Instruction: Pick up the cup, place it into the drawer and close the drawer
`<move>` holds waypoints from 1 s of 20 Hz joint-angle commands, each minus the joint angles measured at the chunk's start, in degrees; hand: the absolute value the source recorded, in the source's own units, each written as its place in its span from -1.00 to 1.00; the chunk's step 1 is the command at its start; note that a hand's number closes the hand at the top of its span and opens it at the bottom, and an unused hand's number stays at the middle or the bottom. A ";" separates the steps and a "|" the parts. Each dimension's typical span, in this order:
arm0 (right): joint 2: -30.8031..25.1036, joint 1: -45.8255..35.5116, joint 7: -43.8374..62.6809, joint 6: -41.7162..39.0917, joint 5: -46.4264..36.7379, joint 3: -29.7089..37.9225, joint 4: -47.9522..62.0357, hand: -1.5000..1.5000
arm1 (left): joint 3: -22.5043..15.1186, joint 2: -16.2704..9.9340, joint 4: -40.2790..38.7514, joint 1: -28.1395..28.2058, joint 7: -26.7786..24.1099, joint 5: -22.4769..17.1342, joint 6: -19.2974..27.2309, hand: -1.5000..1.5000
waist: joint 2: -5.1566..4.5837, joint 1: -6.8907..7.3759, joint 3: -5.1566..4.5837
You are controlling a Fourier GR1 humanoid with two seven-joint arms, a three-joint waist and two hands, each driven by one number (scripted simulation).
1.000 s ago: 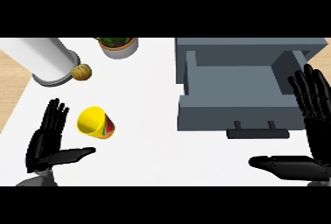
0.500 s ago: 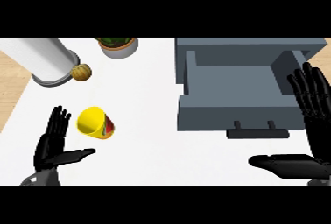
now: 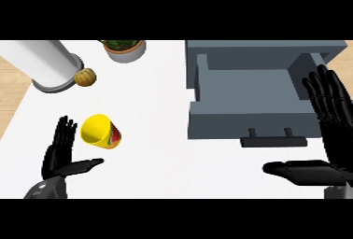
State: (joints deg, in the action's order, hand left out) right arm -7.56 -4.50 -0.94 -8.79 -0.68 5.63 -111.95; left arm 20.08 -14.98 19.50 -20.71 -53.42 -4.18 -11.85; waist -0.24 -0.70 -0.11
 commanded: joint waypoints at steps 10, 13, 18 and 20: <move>0.07 1.77 1.43 -1.12 0.42 -0.34 -3.13 -1.00 | -0.47 0.57 -9.06 -5.79 -7.59 1.74 0.44 -1.00 | -0.20 -0.62 -0.07; 0.09 1.23 -0.92 -1.69 0.74 0.11 -0.58 -1.00 | 0.03 0.01 -9.95 -6.56 -6.77 1.28 -1.51 -1.00 | -0.28 -0.58 -0.07; 1.24 2.03 -2.24 -1.09 -1.07 -1.40 0.54 -1.00 | 0.36 -0.58 -9.63 -7.18 -6.65 0.74 -4.92 -1.00 | -0.32 -0.66 -0.08; -0.48 0.43 2.34 -1.71 1.22 0.34 -1.95 -1.00 | 0.41 1.79 -9.60 -7.45 -7.54 0.58 -4.19 -1.00 | -0.33 -0.94 -0.12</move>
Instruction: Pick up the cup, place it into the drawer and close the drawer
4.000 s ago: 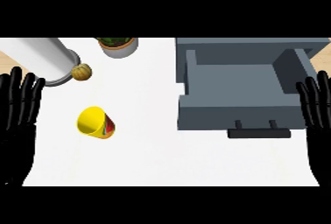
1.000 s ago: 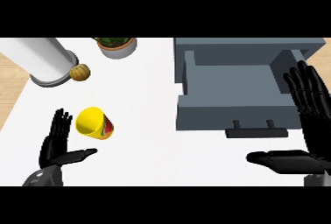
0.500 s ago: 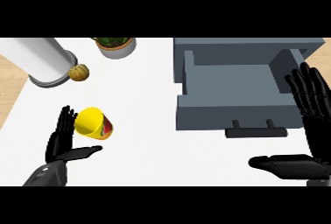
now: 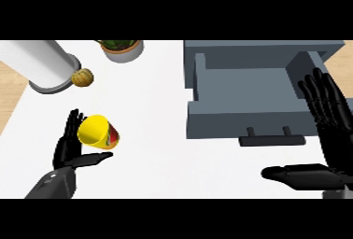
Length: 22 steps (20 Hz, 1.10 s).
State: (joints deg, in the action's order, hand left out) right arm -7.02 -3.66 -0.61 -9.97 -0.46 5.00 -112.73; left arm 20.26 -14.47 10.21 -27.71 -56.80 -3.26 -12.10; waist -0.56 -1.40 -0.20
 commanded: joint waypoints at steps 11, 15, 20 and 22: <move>-0.67 -4.22 2.46 -0.53 2.57 1.35 1.74 -1.00 | -0.42 1.86 2.18 -1.59 -2.92 -1.41 -15.65 1.00 | -0.01 0.04 -0.06; -0.86 -3.26 0.29 -0.30 -0.50 0.61 4.59 -1.00 | -0.45 2.78 2.86 -2.34 -0.99 -2.36 -19.09 1.00 | -0.01 0.37 0.00; -0.27 -0.56 -1.89 -0.35 -0.08 1.03 3.10 -1.00 | -0.78 3.46 5.34 -0.50 -4.54 -2.76 -21.23 1.00 | 0.07 0.19 0.01; 2.37 -0.78 -1.38 2.26 -4.54 -3.04 2.72 -1.00 | -1.27 4.54 6.42 -0.82 -6.10 -2.10 -17.66 1.00 | 0.05 0.38 -0.01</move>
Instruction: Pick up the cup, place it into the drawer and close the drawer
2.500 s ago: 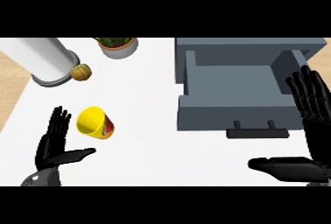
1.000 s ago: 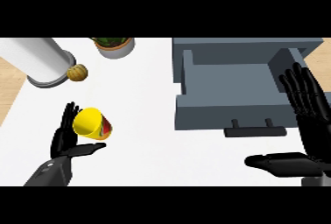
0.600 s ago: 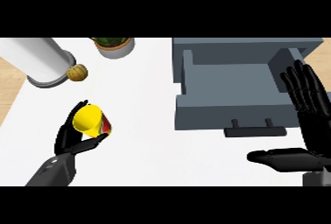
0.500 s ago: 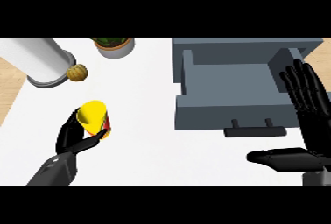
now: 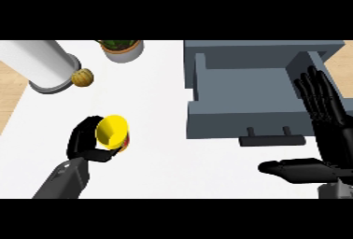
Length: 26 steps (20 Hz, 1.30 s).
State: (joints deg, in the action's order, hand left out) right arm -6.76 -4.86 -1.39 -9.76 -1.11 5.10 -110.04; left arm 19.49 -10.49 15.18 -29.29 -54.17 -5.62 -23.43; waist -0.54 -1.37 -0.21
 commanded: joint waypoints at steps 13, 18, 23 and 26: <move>-1.83 -1.15 -0.01 -0.48 1.36 3.17 1.11 -1.00 | 2.50 -1.22 9.24 0.18 -8.83 -4.54 -3.87 1.00 | 0.48 1.16 0.15; -3.39 -0.42 -0.67 -2.20 3.10 5.12 2.74 -1.00 | -1.42 2.22 16.29 -3.01 -1.48 -3.71 -0.54 1.00 | 0.77 1.53 0.26; 0.11 1.58 0.88 0.58 0.60 1.56 -2.04 -1.00 | -4.46 4.46 25.90 -6.52 4.79 -3.04 6.48 1.00 | 0.86 1.55 0.24; -2.81 3.50 0.30 -2.09 3.85 5.51 -1.36 -1.00 | -7.89 7.93 36.48 -5.23 12.53 -2.51 11.45 1.00 | 1.23 2.14 0.31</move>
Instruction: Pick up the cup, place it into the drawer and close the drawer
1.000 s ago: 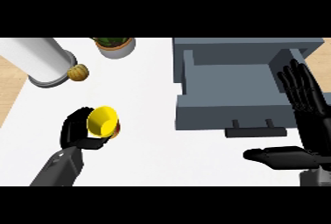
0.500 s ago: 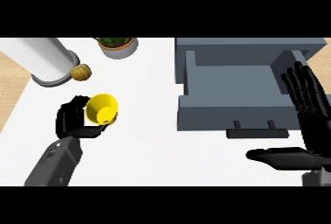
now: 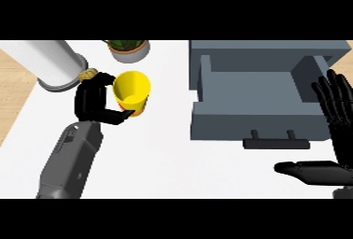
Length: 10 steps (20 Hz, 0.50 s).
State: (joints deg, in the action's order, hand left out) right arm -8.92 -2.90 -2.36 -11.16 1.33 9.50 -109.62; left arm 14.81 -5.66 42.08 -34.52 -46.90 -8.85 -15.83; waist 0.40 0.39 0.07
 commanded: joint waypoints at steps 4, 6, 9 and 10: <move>1.55 3.86 2.28 0.37 -0.54 -2.02 -6.47 -1.00 | -5.76 5.49 16.36 -4.19 13.67 0.41 8.27 1.00 | 0.12 -0.15 -0.01; -0.40 -0.71 0.58 -0.35 0.72 0.89 0.68 -1.00 | -8.97 5.55 19.00 -4.40 17.67 0.57 10.40 1.00 | -0.17 -0.10 -0.02; -1.31 -0.86 0.35 -1.33 1.30 1.43 0.71 -1.00 | -11.15 5.60 18.83 -11.86 24.06 -0.20 14.59 1.00 | -0.26 -0.64 -0.02; -0.19 0.17 -1.64 -0.69 0.29 1.03 1.05 -1.00 | -9.76 5.62 19.18 -11.59 23.79 1.77 13.65 1.00 | -0.34 -0.57 -0.04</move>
State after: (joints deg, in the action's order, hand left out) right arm -9.61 -2.66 -1.68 -11.97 2.31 10.43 -110.43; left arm 6.92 -0.70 58.78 -42.45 -28.17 -8.18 -5.11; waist 0.25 0.02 0.04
